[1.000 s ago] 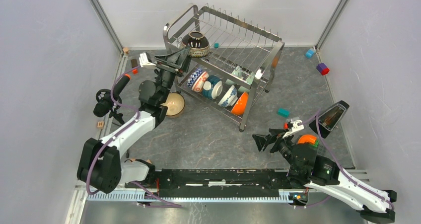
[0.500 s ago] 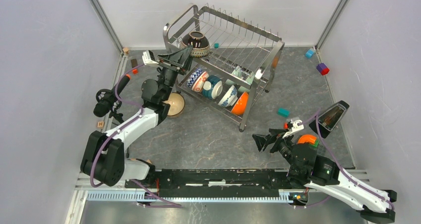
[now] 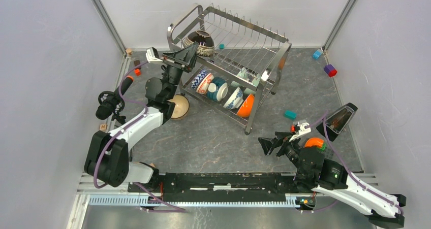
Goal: Unload the bowls from the dish rack
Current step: Pick up the bowl from the dish rack.
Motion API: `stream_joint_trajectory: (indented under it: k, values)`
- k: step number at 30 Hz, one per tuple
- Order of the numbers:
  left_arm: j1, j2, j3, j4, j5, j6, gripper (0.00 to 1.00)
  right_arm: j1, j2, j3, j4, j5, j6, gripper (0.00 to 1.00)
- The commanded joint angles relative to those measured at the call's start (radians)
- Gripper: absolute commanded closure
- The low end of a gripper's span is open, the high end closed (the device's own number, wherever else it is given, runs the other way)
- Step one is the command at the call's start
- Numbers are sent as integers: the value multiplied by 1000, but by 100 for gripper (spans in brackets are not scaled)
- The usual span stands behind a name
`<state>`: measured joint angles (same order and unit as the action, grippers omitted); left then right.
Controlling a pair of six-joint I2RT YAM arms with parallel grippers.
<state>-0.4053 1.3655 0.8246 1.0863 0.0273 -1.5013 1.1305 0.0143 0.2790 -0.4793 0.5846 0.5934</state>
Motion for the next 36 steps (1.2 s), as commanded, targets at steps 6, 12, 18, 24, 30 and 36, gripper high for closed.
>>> stream_joint_trajectory:
  k: [6, 12, 18, 24, 30, 36]
  values:
    - [5, 16, 79, 23, -32, 21, 87, 3, -35, -6, 32, -9, -9, 4]
    - [6, 42, 119, 29, -32, 15, 98, 3, -44, -6, 31, -15, -8, 4]
    - [3, 101, 215, 58, 2, 12, 98, 3, -51, -9, 34, -18, -7, 4]
    - [2, 132, 283, 63, 4, 14, 98, 3, -47, -9, 31, -18, -6, 4]
    - [4, 122, 299, 60, -13, 27, 98, 3, -52, -10, 32, -20, -4, 4]
    - [-16, 107, 327, 88, 1, 68, 98, 5, -54, -9, 30, -24, -2, 4]
